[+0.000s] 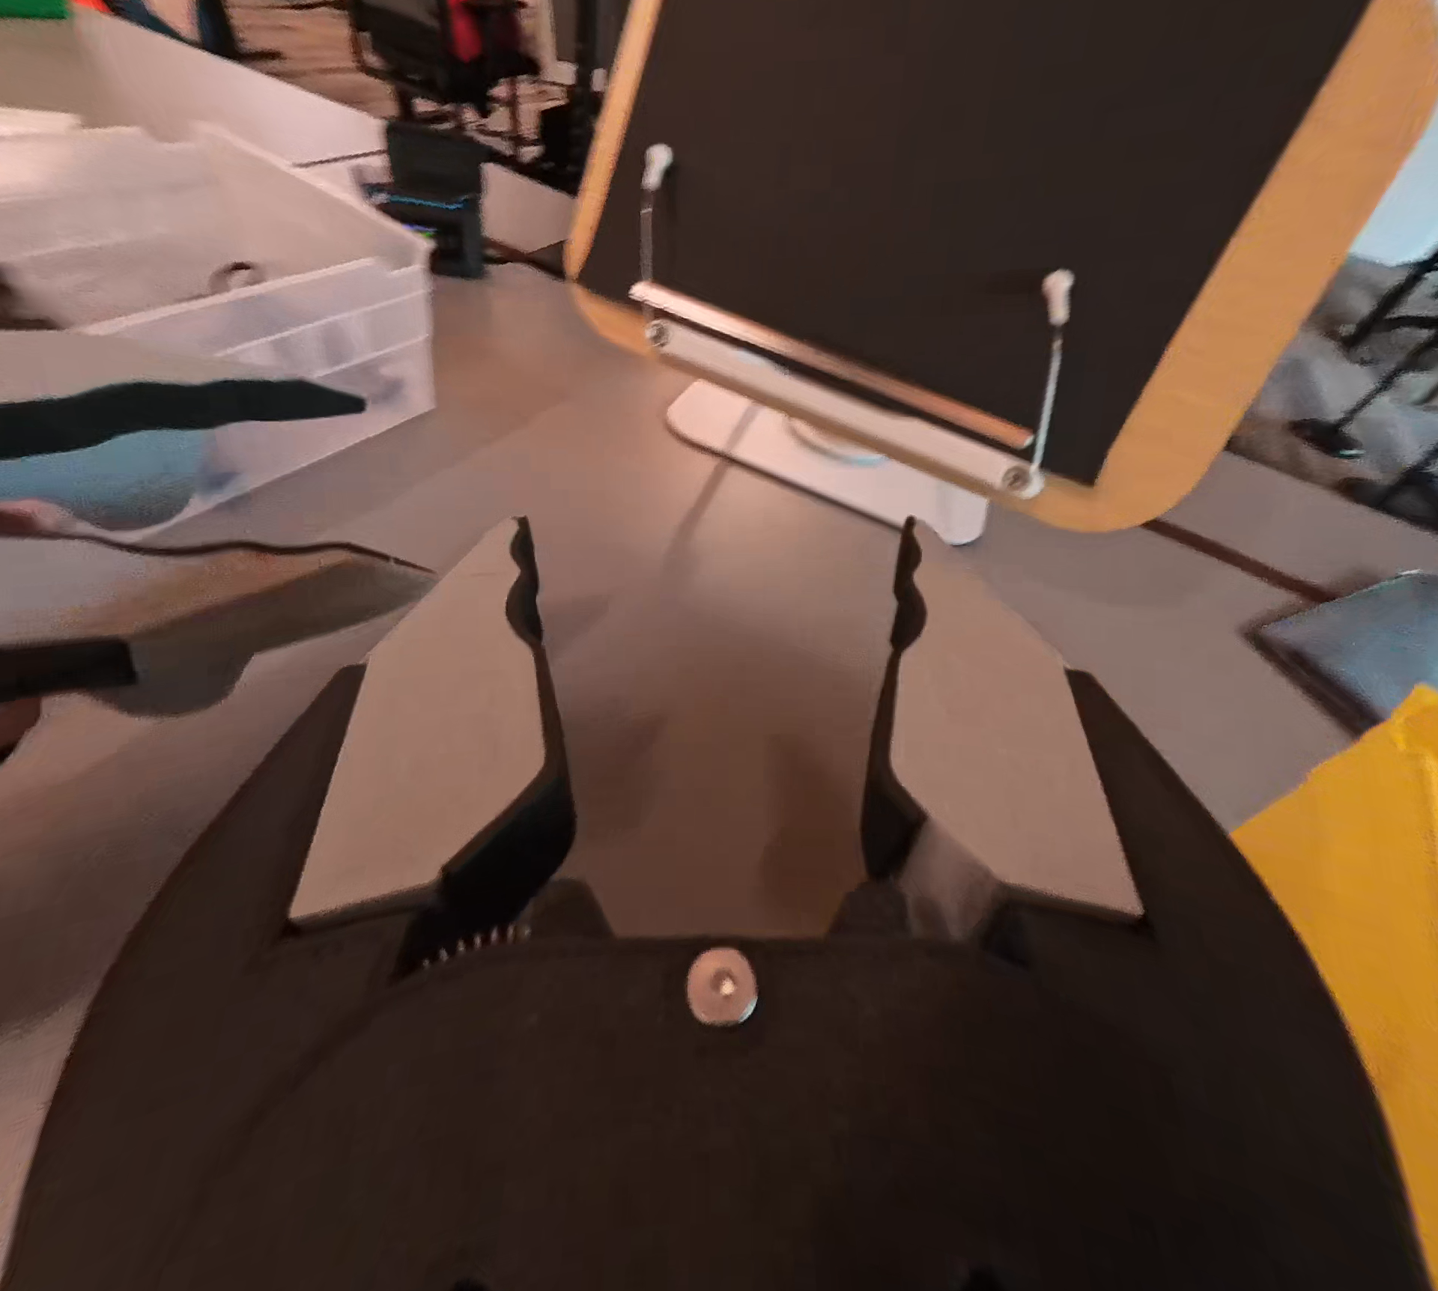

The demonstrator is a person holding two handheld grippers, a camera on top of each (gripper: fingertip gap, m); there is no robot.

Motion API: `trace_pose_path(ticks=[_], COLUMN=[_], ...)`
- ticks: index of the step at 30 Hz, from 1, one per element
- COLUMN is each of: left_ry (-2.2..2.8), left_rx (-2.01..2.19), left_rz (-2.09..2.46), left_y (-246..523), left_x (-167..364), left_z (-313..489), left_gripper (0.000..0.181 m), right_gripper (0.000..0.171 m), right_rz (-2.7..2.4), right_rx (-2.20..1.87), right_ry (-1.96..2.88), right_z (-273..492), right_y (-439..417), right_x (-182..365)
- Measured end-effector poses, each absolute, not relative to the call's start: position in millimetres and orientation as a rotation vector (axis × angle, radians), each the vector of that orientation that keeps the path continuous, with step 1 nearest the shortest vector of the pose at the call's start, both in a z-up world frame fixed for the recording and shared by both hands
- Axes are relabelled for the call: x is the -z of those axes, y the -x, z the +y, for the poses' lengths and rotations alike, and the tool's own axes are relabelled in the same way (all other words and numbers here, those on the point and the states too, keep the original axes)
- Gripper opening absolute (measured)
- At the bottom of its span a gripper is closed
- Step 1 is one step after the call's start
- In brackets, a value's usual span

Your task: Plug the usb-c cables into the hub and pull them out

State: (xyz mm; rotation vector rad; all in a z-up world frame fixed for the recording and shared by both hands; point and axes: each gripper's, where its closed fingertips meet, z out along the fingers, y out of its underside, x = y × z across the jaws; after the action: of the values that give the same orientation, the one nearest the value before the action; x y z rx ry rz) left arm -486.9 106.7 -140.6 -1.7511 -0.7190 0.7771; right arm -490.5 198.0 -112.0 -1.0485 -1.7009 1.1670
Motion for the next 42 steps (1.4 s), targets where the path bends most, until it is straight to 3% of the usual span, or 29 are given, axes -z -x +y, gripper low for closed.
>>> trace_pose_path(ticks=[1,5,10,15,42], left_ry=[1.746,1.767,1.876,1.815,1.801], left_rx=[-0.814,-0.918,-0.876,-0.868,-0.888], left_rz=[-0.720,-0.741,-0.779,-0.696,-0.672], left_y=[503.1,563.2,592.1,578.2,565.3], left_x=[143.0,162.4,191.9,184.8,181.4], left_z=[112.9,130.1,134.7,138.6,142.6], left_gripper=[0.065,0.065,0.062,0.054,0.050], right_gripper=[0.090,0.098,0.096,0.095,0.088], right_rz=[-1.667,-1.656,-1.791,-1.778,-1.711], right_rx=[-1.136,-1.070,-0.941,-0.977,-0.971], right_ry=[1.045,1.120,1.244,1.252,1.230], right_z=[202.0,211.4,227.5,228.0,230.8], right_y=[506.6,560.2,586.0,587.7,576.0], right_x=[113.3,148.3,208.8,208.1,200.3])
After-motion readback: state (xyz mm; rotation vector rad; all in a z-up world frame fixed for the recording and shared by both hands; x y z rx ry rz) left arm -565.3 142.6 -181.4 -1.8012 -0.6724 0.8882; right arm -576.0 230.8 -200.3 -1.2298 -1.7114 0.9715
